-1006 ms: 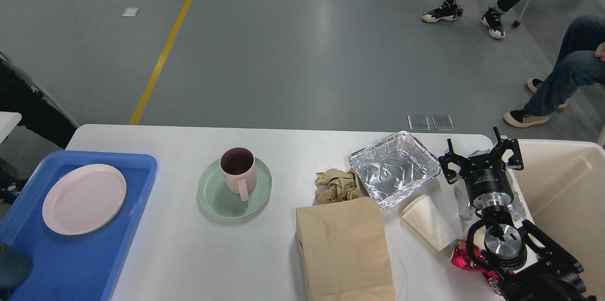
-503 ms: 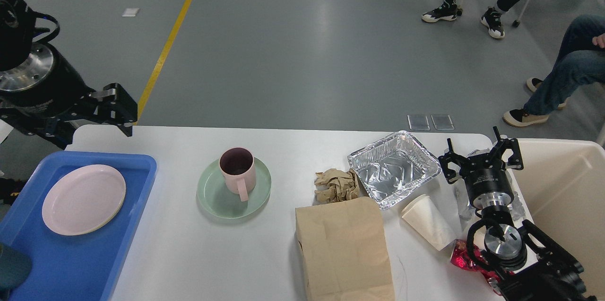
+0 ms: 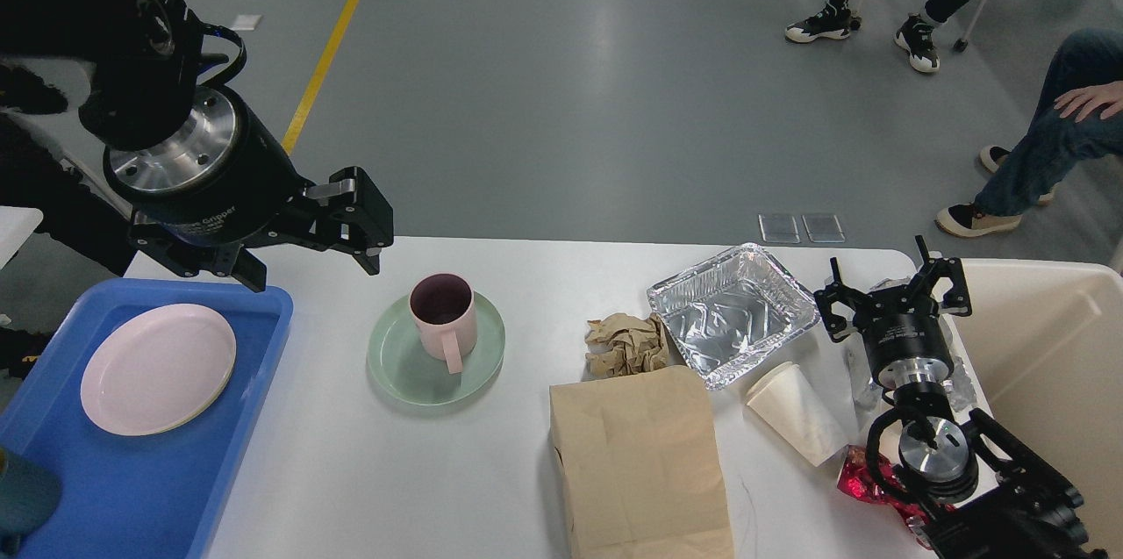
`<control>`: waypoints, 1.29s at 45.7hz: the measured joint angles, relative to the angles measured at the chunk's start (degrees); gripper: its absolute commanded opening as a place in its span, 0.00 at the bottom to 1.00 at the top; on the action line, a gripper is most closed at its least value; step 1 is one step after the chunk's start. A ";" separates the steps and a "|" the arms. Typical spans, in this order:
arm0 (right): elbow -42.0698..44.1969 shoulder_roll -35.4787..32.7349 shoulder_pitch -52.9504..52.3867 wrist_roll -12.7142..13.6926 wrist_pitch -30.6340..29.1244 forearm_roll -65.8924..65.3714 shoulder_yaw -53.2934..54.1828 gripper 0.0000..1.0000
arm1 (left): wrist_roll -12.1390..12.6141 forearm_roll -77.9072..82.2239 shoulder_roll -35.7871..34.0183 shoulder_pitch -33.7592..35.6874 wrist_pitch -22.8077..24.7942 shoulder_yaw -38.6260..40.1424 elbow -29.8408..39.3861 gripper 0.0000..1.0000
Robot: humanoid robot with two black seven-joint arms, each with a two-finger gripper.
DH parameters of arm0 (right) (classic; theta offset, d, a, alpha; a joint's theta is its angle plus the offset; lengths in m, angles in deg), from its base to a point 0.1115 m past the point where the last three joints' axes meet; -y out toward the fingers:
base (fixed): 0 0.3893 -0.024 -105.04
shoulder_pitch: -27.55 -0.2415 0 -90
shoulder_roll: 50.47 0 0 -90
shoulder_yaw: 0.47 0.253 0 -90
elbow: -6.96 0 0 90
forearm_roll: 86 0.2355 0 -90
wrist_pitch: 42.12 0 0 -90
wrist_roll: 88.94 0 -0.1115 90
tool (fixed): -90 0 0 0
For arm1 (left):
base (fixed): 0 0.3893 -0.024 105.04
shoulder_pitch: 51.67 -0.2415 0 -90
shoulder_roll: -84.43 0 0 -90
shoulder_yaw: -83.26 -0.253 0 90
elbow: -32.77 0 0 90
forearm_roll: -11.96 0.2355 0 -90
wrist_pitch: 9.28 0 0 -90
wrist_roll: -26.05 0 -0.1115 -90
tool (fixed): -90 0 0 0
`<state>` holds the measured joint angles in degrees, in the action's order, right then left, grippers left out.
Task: Tidy desktop
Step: 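Move the left gripper to the pink mug and grasp it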
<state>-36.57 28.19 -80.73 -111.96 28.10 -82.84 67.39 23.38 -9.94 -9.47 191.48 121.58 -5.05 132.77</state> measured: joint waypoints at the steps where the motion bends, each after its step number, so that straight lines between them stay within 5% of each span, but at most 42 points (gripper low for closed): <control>1: 0.00 0.00 0.00 0.00 0.00 0.00 0.00 1.00 | -0.07 0.00 0.01 -0.23 -0.04 0.04 -0.06 0.93; 16: -0.05 0.00 0.00 0.00 0.00 0.00 0.02 1.00 | -1.96 0.12 -0.47 -11.18 -9.89 -0.12 -3.03 0.93; 30: -0.06 0.00 0.00 0.00 0.00 0.00 0.02 1.00 | -1.56 -15.96 -2.14 -30.96 -13.07 -1.68 -17.28 0.90; 43: -0.07 0.00 0.00 0.00 0.00 0.00 0.02 1.00 | -1.01 -26.47 -2.54 -50.03 -25.53 4.40 -29.78 0.91; 47: -0.07 0.00 0.00 0.00 0.00 0.00 0.02 1.00 | 1.50 -26.61 -2.50 -56.73 -30.05 9.75 -35.48 0.91; 55: -0.07 0.00 0.00 0.00 0.00 0.00 0.03 1.00 | 12.08 -24.95 -1.21 -66.28 -35.73 19.61 -46.71 0.91; 59: -0.07 0.00 0.00 0.00 0.00 0.00 0.03 1.00 | 13.59 -22.87 -0.77 -68.51 -36.07 22.60 -50.72 0.91</control>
<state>-36.64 28.19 -80.73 -111.96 28.10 -82.84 67.42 36.97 -32.81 -10.23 122.96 85.51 17.55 82.04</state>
